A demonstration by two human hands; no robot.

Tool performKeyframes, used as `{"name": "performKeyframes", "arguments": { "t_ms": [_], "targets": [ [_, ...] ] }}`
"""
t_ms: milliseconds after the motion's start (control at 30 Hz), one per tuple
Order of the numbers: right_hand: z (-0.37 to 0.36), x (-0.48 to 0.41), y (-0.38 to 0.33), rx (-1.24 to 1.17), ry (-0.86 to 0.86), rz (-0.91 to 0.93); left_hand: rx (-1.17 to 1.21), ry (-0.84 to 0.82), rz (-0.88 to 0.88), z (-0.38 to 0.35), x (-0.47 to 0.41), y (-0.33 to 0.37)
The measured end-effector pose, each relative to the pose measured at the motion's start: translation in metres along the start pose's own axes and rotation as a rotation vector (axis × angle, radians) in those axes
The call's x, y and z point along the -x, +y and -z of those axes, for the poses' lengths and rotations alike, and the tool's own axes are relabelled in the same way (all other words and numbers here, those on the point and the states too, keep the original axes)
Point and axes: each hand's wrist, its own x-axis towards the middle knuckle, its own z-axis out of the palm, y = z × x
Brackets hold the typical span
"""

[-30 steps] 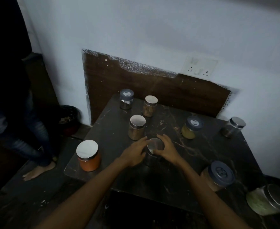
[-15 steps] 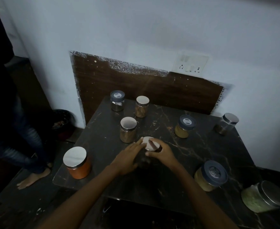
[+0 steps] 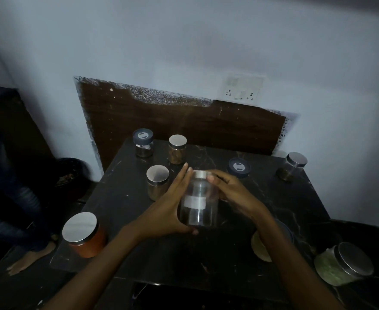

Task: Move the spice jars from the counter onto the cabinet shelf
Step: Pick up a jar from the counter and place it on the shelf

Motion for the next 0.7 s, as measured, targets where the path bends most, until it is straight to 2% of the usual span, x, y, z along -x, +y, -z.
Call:
{"name": "performKeyframes", "arguments": {
  "t_ms": [167,333,467,600,700],
  "targets": [
    [0.009,0.004,0.005,-0.018,-0.080,0.011,0.004,0.021,0.036,-0.003,-0.005,0.002],
    [0.025,0.019,0.011,0.074,-0.376,-0.056,0.086,0.020,0.084,-0.003,-0.009,0.006],
    [0.025,0.024,0.002,0.187,-0.297,-0.020,0.095,-0.021,0.105,-0.005,-0.016,0.010],
    [0.022,0.026,-0.002,0.440,-0.206,0.078,-0.074,-0.081,0.078,-0.002,-0.024,0.016],
    [0.020,0.028,-0.006,0.438,-0.196,0.108,-0.060,-0.086,0.078,-0.001,-0.029,0.023]
  ]
}}
